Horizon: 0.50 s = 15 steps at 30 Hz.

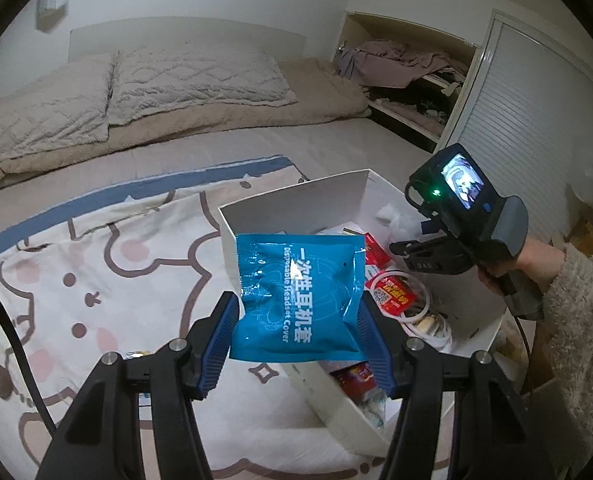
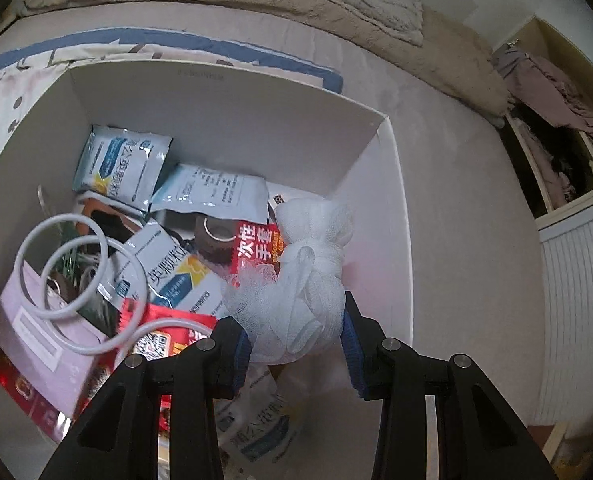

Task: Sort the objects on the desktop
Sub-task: 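Lower the white pouf into the box and open the right tool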

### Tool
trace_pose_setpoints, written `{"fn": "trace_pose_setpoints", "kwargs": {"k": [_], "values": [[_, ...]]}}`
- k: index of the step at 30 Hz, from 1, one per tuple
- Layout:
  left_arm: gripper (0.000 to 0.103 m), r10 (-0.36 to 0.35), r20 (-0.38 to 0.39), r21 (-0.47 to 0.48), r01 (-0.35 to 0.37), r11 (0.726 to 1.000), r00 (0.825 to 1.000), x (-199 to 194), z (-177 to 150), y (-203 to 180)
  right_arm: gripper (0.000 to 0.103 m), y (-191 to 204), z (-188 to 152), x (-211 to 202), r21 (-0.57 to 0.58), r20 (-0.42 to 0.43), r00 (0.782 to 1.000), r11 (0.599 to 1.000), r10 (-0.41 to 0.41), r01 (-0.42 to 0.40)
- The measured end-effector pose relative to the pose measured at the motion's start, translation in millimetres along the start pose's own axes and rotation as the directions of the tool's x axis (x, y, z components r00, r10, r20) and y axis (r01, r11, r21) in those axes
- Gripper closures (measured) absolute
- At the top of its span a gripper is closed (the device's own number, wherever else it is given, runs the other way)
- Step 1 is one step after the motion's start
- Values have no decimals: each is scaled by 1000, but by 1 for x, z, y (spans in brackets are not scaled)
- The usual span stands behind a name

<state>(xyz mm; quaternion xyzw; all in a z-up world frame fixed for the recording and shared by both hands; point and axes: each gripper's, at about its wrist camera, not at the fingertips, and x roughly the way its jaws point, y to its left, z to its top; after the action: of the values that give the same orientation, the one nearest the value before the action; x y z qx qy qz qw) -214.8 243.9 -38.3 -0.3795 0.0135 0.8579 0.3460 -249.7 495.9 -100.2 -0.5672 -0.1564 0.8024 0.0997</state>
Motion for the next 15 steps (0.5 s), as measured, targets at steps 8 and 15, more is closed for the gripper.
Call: {"fn": "trace_pose_setpoints", "kwargs": {"k": [8,15], "values": [[44,21,-2,-25,-21,999,1000,13,5,2,42,0,-3,-11,4,61,998,1000,-28,27],[44,37,-4,-36,-37,999,999,21,8,3,37,0,-12,-42,37,179,984,999,10,-17]]}}
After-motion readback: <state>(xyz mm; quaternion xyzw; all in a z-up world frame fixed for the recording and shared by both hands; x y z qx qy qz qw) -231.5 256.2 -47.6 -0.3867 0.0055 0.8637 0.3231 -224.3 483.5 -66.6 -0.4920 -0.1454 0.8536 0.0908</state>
